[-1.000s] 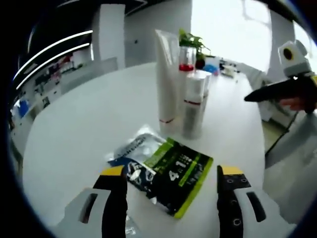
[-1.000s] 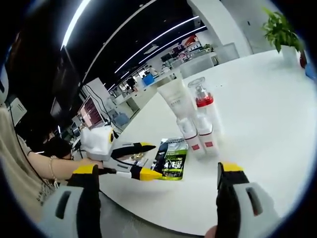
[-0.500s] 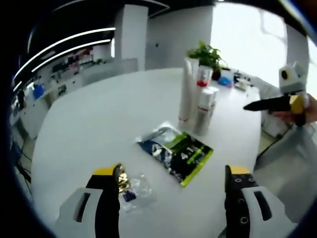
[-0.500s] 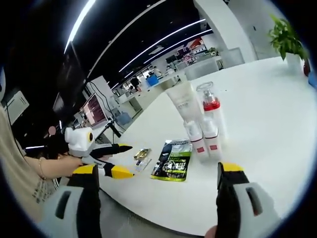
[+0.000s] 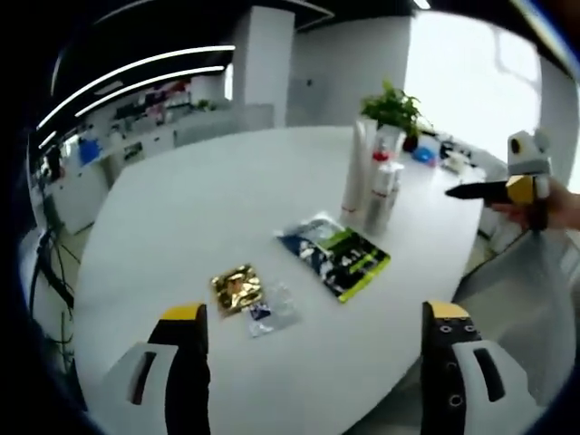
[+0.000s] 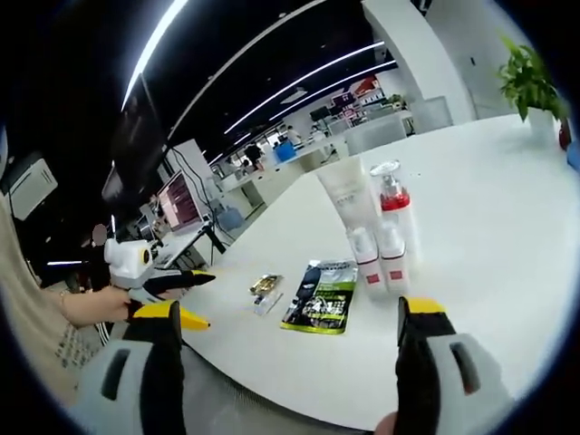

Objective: Arrange the skincare products in the storage area until every visible bottle or jar stands upright without overlapping.

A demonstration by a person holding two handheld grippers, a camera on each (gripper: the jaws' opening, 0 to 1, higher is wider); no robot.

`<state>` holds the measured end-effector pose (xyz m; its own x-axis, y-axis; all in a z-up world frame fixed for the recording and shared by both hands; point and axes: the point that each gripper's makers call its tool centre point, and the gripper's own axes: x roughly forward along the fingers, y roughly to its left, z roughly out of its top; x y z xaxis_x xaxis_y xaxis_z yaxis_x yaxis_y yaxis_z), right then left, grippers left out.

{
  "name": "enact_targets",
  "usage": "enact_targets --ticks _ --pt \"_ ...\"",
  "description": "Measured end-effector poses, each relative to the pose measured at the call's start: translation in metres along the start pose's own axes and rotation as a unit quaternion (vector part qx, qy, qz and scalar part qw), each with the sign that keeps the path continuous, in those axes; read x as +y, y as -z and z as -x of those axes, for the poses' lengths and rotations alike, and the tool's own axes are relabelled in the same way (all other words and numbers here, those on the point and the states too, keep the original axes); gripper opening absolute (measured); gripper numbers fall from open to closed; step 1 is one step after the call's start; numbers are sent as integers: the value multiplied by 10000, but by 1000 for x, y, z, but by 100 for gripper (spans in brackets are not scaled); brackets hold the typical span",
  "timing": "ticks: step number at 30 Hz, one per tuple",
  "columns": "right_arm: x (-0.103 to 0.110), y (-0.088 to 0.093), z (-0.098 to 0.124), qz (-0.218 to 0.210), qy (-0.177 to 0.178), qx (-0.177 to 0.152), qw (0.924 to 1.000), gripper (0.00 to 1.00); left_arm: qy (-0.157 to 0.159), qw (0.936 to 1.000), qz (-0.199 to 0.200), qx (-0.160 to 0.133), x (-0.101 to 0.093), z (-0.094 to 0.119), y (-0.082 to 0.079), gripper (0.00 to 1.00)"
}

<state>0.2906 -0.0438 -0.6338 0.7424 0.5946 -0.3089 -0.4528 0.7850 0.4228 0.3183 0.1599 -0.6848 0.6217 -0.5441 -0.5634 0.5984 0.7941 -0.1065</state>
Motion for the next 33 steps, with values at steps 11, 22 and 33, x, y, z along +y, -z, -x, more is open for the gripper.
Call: enact_targets --ticks 11,22,33 --pt "9 0 6 119 -48 -45 9999 99 -226 9995 170 -169 3 32 -1 97" --pt "24 4 9 143 -226 -96 9996 100 -476 9980 358 -189 6 56 11 97" --pt "21 11 10 284 -186 -35 9994 99 -633 9971 371 -222 8 63 15 97"
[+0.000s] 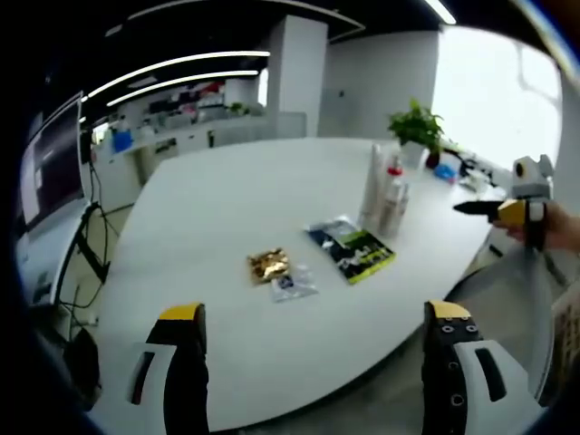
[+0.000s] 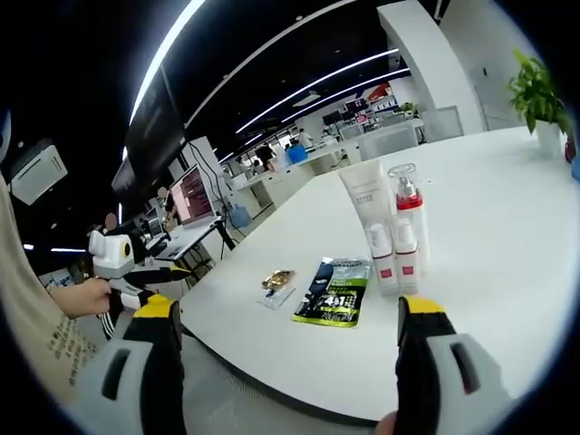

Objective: Arrange the skincare products in the storage area until every visible bottle or jar stands upright without overlapping.

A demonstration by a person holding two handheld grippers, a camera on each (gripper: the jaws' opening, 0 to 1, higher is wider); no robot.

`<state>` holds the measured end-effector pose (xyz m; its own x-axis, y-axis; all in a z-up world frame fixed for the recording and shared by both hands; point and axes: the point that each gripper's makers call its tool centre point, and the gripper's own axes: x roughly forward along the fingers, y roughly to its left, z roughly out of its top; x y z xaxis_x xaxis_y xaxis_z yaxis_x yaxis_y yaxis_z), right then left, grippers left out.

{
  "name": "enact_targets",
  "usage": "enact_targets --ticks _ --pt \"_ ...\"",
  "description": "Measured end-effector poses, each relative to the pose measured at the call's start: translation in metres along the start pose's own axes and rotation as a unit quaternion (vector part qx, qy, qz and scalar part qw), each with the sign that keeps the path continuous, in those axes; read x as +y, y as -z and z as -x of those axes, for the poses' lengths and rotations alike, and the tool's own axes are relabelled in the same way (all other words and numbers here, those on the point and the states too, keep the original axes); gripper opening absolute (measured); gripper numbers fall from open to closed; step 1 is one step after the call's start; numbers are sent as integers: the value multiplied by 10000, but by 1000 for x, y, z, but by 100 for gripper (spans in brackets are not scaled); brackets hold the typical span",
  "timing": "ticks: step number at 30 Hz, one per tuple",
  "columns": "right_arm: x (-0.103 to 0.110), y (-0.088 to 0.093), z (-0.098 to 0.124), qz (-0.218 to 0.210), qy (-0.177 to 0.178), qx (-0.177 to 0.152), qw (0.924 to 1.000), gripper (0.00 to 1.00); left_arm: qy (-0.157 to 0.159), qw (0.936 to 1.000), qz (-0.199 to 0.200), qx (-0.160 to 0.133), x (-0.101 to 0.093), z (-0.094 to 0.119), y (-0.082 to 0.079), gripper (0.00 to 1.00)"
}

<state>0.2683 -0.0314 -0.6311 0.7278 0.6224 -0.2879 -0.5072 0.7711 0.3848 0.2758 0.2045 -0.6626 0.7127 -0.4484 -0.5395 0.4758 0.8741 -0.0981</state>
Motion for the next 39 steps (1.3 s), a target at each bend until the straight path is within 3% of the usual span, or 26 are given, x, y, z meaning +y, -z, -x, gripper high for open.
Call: enact_targets --ticks 20,39 --pt "0 0 0 -3 -28 -9 10000 99 -2 9986 69 526 -10 -34 3 95" --pt "0 1 0 -47 -93 -15 9999 100 19 9937 171 1104 -16 -65 14 86"
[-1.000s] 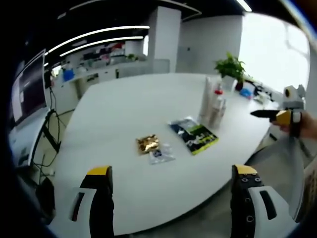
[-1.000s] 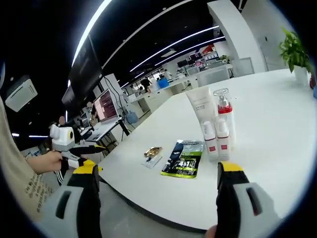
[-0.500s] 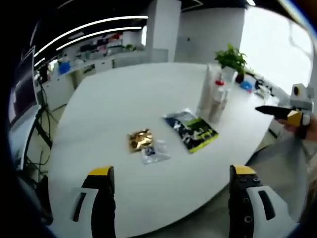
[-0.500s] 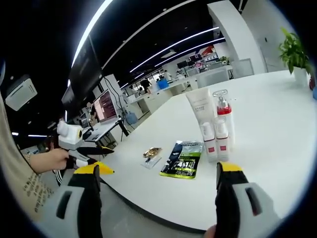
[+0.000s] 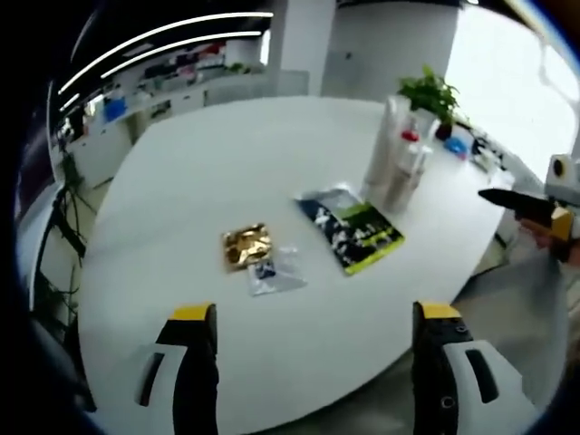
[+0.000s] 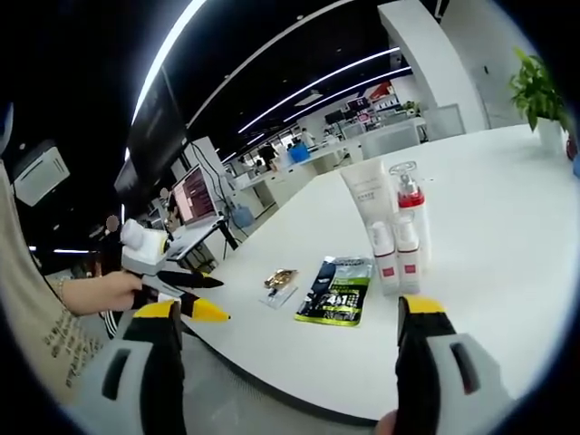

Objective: Arrange the skincare products in the storage area until every visible bottle or jar stands upright without overlapping.

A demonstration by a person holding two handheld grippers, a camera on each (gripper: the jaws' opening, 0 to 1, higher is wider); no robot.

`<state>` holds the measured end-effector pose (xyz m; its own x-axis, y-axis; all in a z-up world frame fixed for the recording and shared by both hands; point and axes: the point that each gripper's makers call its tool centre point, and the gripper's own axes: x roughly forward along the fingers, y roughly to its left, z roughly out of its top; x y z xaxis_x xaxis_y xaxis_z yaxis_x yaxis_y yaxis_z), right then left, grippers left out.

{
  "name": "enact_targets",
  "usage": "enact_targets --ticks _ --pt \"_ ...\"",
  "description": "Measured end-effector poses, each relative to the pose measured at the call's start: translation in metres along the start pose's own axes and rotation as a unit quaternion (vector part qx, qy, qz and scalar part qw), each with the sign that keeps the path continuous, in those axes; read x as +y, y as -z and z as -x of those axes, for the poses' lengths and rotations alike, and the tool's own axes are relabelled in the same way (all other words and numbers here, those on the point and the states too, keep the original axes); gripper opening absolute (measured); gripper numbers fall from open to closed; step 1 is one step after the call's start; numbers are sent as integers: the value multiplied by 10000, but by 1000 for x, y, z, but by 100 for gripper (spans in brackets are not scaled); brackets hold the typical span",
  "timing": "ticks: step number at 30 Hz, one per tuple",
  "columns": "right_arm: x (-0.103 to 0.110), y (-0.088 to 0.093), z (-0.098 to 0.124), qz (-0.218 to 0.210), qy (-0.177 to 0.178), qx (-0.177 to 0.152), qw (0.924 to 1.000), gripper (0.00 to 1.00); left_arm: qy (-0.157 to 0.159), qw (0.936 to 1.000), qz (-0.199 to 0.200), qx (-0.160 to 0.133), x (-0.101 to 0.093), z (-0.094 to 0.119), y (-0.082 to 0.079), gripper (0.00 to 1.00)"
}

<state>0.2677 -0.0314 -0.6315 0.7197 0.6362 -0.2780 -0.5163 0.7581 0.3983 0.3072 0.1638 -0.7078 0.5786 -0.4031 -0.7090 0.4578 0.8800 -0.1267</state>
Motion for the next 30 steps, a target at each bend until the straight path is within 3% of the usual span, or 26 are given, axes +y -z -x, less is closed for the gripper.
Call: enact_targets --ticks 5,22,30 --pt "2 1 -1 7 -71 31 10000 100 7 9998 -6 181 0 -9 1 77" --pt "2 6 -4 -114 -146 243 9995 100 -402 9968 254 647 24 -47 8 72" --pt "-1 7 -4 -193 -75 258 9995 100 -436 9949 343 848 29 -68 9 66"
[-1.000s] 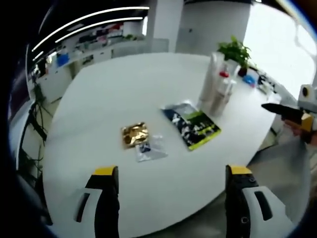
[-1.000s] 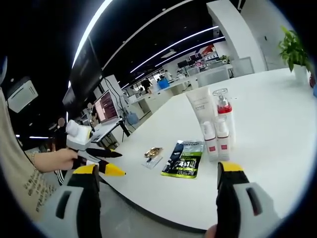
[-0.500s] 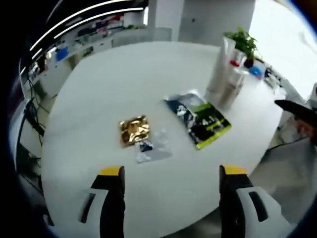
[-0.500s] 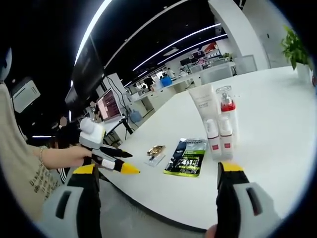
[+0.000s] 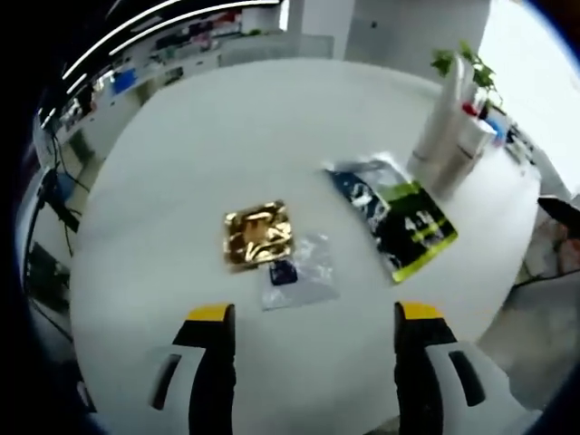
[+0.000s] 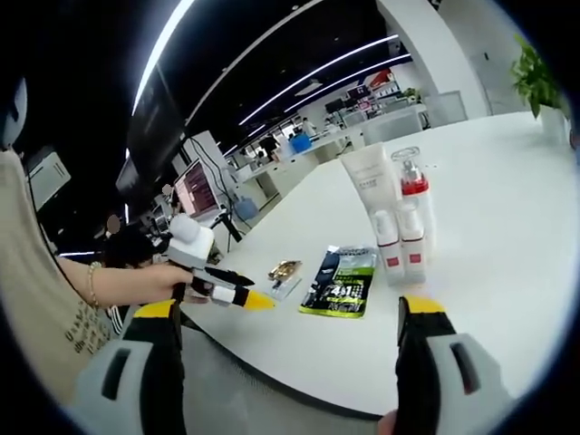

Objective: Arrange the skincare products in the storage area until every visible bottle or jar stands upright without overlapping.

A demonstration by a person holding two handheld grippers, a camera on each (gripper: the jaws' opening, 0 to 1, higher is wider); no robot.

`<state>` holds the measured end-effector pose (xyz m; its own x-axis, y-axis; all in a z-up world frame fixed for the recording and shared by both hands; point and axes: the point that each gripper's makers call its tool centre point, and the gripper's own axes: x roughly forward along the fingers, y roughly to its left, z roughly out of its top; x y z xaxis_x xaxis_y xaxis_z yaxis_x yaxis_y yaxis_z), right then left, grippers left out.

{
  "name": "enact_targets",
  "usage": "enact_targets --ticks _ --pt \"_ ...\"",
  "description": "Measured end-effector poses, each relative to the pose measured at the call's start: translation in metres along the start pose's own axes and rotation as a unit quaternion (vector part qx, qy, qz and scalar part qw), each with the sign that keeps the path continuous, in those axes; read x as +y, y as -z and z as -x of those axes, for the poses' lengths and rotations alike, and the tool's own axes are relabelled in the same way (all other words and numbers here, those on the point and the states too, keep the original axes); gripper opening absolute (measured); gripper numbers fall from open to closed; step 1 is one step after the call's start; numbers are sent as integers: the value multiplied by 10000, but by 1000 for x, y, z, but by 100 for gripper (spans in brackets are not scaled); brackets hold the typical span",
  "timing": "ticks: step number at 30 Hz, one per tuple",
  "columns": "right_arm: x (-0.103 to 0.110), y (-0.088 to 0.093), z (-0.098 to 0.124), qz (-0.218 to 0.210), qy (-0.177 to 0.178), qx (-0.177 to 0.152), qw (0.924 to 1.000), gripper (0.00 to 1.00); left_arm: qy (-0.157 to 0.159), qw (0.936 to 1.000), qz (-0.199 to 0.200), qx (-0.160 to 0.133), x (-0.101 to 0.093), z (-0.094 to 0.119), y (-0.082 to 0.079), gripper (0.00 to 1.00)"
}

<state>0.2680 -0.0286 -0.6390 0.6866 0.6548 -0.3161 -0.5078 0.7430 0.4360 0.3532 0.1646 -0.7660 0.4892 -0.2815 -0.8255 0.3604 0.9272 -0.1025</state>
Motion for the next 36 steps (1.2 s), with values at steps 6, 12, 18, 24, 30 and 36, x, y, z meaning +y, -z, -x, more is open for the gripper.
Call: enact_targets --ticks 6,12,18,24,30,36 --pt "-4 0 0 -60 92 -4 9999 100 18 9996 228 151 2 -12 -3 61" --pt "-5 1 0 -80 107 32 9999 100 -30 9993 317 174 7 -20 -8 56" --pt "-7 1 1 -112 164 15 9998 100 -2 9995 217 232 5 -27 -16 49" --pt "-9 0 1 -129 204 -2 9997 100 -203 9991 -167 344 8 -31 -20 38" --pt "-9 0 2 -129 223 -20 9997 100 -266 9989 -208 333 13 -32 -21 32" --pt "-9 1 1 -123 211 15 9997 100 -233 9988 -280 336 10 -31 -21 34"
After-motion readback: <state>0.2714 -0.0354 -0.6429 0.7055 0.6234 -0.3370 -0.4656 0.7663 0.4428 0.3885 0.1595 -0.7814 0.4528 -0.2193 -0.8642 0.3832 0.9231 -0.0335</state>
